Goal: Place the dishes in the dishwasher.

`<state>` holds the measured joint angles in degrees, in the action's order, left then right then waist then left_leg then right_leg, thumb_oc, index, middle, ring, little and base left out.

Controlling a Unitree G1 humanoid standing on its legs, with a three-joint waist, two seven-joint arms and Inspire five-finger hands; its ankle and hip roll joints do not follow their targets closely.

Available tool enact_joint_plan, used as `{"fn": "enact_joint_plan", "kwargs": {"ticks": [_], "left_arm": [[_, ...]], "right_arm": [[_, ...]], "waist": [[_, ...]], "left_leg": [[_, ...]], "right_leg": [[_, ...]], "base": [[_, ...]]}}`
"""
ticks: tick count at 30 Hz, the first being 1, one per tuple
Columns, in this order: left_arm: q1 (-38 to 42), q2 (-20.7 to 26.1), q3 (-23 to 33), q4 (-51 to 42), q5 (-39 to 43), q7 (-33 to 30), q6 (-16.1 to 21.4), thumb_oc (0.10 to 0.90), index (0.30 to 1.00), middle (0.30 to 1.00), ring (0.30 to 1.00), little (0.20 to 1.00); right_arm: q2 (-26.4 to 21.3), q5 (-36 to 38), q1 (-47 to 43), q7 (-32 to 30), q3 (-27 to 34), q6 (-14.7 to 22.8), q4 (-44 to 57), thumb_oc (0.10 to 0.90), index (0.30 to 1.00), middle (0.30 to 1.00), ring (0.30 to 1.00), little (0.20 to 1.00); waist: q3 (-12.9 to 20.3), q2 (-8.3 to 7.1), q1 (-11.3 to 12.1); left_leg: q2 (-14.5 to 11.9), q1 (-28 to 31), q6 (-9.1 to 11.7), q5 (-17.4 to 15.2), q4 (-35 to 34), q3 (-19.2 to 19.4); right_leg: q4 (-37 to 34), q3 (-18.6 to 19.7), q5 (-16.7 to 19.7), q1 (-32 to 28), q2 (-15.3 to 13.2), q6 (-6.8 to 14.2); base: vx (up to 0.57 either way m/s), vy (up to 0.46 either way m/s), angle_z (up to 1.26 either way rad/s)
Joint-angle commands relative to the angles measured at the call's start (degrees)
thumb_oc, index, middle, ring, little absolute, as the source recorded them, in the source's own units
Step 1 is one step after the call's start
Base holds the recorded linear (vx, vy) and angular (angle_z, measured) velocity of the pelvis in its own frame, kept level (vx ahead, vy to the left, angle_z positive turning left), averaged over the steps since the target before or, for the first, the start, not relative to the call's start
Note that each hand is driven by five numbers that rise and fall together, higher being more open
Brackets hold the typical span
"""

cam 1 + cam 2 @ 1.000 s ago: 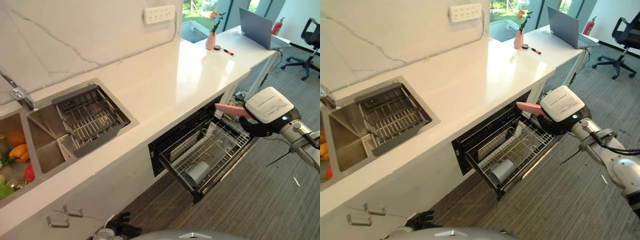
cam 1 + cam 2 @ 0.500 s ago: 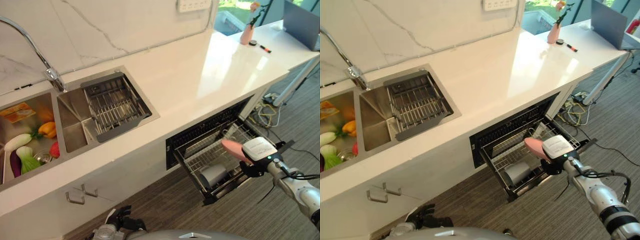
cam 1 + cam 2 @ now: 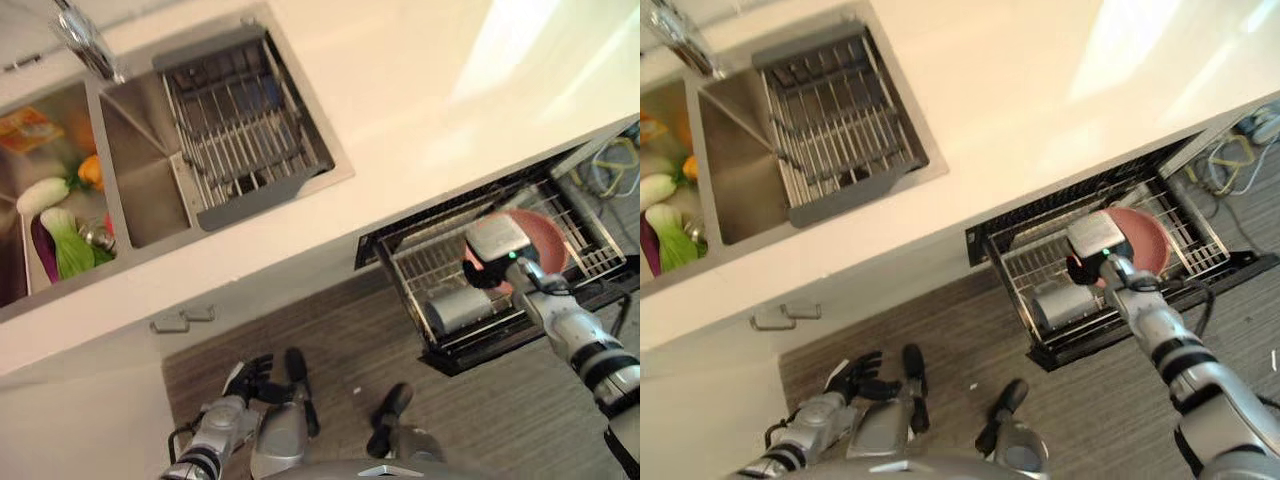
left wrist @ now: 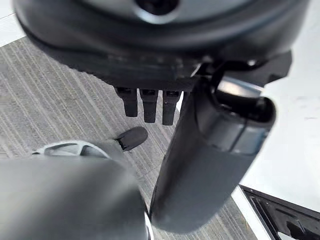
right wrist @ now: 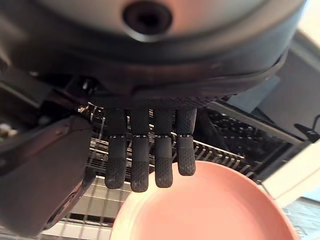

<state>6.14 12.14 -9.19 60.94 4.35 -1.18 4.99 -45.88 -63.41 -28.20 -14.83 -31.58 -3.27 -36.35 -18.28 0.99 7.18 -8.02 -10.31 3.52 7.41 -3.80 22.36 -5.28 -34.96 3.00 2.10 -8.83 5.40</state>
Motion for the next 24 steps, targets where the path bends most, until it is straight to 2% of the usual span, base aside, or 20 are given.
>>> {"fn": "enact_joint_plan", "kwargs": {"ticks": [1,6,11,12,13,20,24], "left_arm": [[-2.34,1.71,-5.86,2.57,1.87,-1.81,0.47,0.800,0.900,0.900,0.900,0.900],[-1.22,1.94,-6.74,1.20,3.34,-2.22,0.97,0.800,0.900,0.900,0.900,0.900],[-0.96,1.99,-6.79,0.74,4.38,-2.33,1.15,0.800,0.900,0.900,0.900,0.900],[-1.01,2.10,-6.63,0.77,4.36,-2.33,1.14,0.800,0.900,0.900,0.900,0.900],[-1.12,2.16,-6.41,0.74,4.51,-2.36,1.16,0.800,0.900,0.900,0.900,0.900],[-1.61,2.27,-6.31,0.49,4.84,-2.15,1.14,0.800,0.900,0.900,0.900,0.900],[-2.19,2.02,-6.04,0.37,4.51,-1.90,0.89,0.800,0.900,0.900,0.900,0.900]], "right_arm": [[-1.99,2.83,-7.52,-4.57,-2.32,-3.72,-3.09,0.400,0.300,0.300,0.300,0.300],[-0.66,2.95,-10.25,-4.73,-5.29,-4.10,-7.27,0.400,0.300,0.300,0.300,0.300],[0.88,3.96,-8.97,-5.76,-4.71,-4.90,-11.07,0.400,0.300,0.300,0.300,0.300],[1.01,3.97,-8.72,-5.67,-4.71,-4.90,-11.36,0.516,0.474,0.474,0.474,0.474],[1.03,4.08,-8.49,-5.88,-4.50,-4.96,-11.47,0.800,0.900,0.900,0.900,0.900],[0.35,5.94,-7.49,-6.88,-2.96,-4.94,-9.95,0.800,0.900,0.900,0.900,0.900],[0.12,8.61,-5.86,-8.41,-0.08,-4.75,-7.02,0.800,0.900,0.900,0.900,0.900]], "waist": [[0.77,0.17,1.16],[-0.72,0.67,1.36],[-1.40,0.90,1.09],[-1.39,0.79,1.09],[-1.42,0.67,0.96],[-1.30,0.57,0.46],[-0.56,0.42,-0.10]], "left_leg": [[-0.80,-1.42,2.50,-0.01,-0.98,0.39],[-0.84,-4.01,2.72,0.72,-1.00,-0.39],[-0.85,-4.73,2.84,0.86,-1.07,-0.56],[-0.82,-4.72,2.85,0.87,-1.06,-0.62],[-0.85,-4.63,2.84,0.82,-1.07,-0.61],[-0.98,-3.67,2.87,0.58,-1.09,-0.17],[-1.14,-2.32,2.80,0.20,-1.04,0.24]], "right_leg": [[0.63,4.47,1.37,2.20,-4.03,6.18],[0.68,4.37,1.85,4.34,-4.38,6.15],[0.70,4.19,2.18,5.13,-4.59,6.13],[0.71,4.25,2.22,5.09,-4.58,6.11],[0.71,4.29,2.29,5.13,-4.56,6.12],[0.68,4.56,2.23,4.93,-4.43,5.96],[0.66,4.56,1.87,3.99,-4.19,5.77]], "base": [[-0.07,0.005,0.25],[-0.05,0.005,0.15],[-0.03,0.005,0.13],[0.00,-0.016,0.05],[0.00,-0.016,-0.07],[-0.01,-0.005,0.01],[0.00,-0.007,-0.07]]}}
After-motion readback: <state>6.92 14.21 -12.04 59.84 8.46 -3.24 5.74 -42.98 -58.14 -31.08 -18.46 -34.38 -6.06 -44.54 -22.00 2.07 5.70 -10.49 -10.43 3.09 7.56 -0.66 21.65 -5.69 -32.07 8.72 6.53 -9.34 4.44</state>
